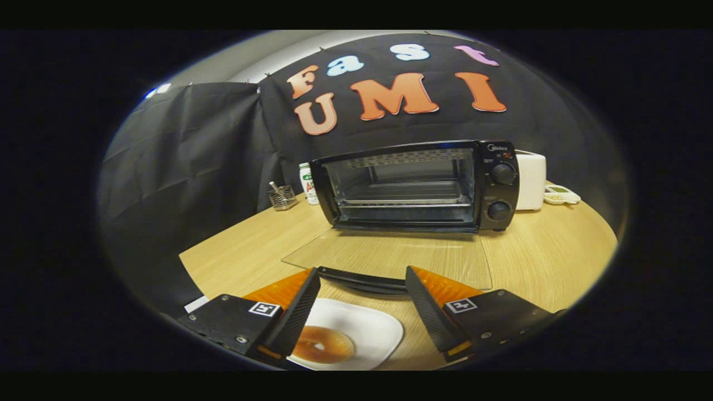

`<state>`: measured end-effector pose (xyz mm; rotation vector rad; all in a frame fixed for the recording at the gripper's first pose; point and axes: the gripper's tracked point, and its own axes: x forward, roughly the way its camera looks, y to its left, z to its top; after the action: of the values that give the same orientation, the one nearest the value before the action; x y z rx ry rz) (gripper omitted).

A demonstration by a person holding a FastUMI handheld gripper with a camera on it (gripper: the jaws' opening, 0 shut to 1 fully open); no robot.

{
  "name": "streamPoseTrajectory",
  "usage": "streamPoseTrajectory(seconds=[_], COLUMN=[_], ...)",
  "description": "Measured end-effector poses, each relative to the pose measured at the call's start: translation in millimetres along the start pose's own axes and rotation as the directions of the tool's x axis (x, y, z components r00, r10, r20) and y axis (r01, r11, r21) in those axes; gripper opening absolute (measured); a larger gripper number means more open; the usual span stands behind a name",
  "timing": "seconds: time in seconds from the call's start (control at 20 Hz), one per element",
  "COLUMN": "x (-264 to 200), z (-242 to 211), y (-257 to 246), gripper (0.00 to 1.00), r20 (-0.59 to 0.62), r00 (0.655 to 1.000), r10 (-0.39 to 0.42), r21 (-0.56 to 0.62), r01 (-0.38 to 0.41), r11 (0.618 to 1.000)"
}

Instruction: Open the toaster oven, put the food inside, and close the toaster oven door.

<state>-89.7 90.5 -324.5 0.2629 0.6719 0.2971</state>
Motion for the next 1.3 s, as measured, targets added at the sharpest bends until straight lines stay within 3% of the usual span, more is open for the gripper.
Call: streamPoseTrajectory(seconds=[0.3, 0.5, 1.0, 1.3], x=[-28, -44, -55, -46], z=[-27, -46, -85, -89], y=[30, 33, 40, 32], gripper=[0.97, 0.99, 0.99, 0.90], r20=[-0.078, -0.123, -0.220, -0.226], r00=[0.991, 0.982, 0.970, 0.972], r10=[0.111, 0.143, 0.107, 0.059], r21=[-0.055, -0.085, -0.105, -0.160], r01=[-0.115, -0.154, -0.133, -0.097], r11=[0.992, 0.984, 0.986, 0.982])
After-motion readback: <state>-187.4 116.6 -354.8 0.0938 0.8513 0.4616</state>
